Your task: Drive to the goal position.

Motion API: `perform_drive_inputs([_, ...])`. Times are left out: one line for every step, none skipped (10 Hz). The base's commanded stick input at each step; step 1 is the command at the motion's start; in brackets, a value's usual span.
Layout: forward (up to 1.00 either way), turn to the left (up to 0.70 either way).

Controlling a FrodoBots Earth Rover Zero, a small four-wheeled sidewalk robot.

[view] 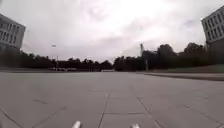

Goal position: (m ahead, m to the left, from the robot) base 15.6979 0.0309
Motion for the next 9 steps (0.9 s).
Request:
perform_drive_inputs([0.7,0.0])
perform_drive_inputs([0.7,0.0])
perform_drive_inputs([0.7,0.0])
perform_drive_inputs([0.7,0.0])
perform_drive_inputs([0.7,0.0])
perform_drive_inputs([0.7,0.0])
perform_drive_inputs([0.7,0.0])
perform_drive_inputs([0.7,0.0])
perform_drive_inputs([0.7,0.0])
